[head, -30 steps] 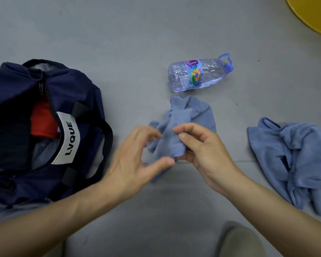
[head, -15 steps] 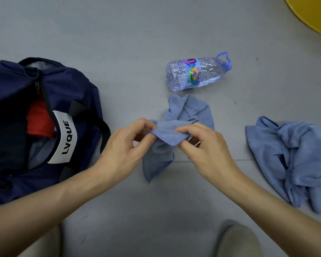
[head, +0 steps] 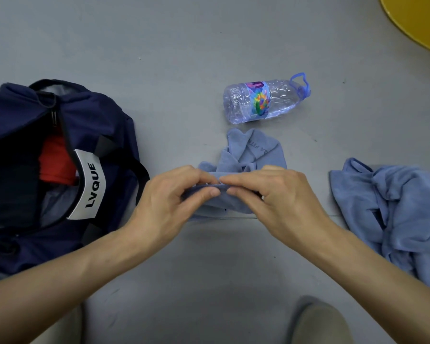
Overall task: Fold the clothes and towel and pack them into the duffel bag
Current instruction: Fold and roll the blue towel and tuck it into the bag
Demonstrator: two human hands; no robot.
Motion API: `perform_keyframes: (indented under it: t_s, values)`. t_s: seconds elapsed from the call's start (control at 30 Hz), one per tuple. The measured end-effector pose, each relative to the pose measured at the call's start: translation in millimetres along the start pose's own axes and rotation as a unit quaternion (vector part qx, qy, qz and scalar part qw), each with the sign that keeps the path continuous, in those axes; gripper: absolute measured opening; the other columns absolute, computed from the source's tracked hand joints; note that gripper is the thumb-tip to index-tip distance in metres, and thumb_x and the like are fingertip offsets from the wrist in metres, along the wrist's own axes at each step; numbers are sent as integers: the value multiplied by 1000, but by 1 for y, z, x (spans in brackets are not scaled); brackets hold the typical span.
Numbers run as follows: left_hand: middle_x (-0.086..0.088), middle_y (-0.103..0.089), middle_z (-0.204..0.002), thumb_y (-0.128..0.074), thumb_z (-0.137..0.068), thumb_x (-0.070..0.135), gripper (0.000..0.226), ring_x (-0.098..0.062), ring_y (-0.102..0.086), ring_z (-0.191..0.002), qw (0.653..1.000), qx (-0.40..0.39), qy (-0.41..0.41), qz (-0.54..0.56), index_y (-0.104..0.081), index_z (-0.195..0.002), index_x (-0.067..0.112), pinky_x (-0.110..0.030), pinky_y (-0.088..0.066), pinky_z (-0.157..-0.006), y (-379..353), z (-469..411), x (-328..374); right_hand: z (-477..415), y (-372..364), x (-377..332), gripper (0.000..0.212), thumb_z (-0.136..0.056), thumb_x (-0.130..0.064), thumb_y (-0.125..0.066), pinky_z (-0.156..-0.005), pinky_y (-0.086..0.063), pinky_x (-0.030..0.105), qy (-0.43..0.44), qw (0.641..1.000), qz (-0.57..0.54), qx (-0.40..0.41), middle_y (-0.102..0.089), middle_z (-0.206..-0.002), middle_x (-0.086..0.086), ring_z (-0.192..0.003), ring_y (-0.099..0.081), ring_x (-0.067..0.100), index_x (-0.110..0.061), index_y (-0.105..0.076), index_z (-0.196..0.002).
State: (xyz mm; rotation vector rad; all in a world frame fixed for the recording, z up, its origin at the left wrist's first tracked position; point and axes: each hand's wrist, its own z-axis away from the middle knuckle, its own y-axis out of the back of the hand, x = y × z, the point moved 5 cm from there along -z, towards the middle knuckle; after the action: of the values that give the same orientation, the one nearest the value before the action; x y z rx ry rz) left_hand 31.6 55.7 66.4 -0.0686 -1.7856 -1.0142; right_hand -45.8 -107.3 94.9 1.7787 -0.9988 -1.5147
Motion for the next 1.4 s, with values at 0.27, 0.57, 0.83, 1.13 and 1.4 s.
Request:
perform_keyframes:
  t_s: [0.27,0.57,0.83,1.13,1.4]
  values:
    - [18,-61,-90,-54,-96,41,27,0,-58,-78,992,-70,-43,-94,-74,-106,27,-20,-46,-70,25,8,-7,17,38,-1,26,-95,-37,-54,-58,-56,37,1,999,28,37,-76,-87,-12,-75,-71,14,-31,-77,-104]
    - [25,-68,-87,-50,-90,48,36,9,-62,-84,989,-7,-71,-131,-75,-106,28,-7,-42,-73,154,-17,103,2,176,-40,16,-94,-34,-53,-67,-56,36,-54,996,13,72,-64,-72,-17,-63,-65,7,-38,-60,-107]
    - [7,-77,-104,-38,-88,46,51,-19,-71,-97,962,39,-91,-254,-77,-109,22,-26,-50,-84,231,-42,156,-19,256,-77,12,-95,-27,-67,-70,-49,30,0,994,83,76,-74,-95,-15,-83,-65,11,-28,-73,-105]
    - [1,-71,-96,-59,-95,13,19,-31,-66,-92,918,82,-18,-388,-72,-104,23,-35,-46,-68,253,-66,128,-55,244,-49,27,-99,-24,-58,-66,-51,37,-28,979,197,34,-73,-97,3,-89,-68,32,-40,-70,-118]
    - [-4,-71,-80,-47,-98,17,21,-24,-69,-74,948,260,6,-183,-67,-101,25,-39,-54,-79,318,-111,217,-101,343,-87,22,-97,-20,-63,-88,-48,30,-30,974,108,197,-75,-113,1,-107,-67,24,-22,-76,-114]
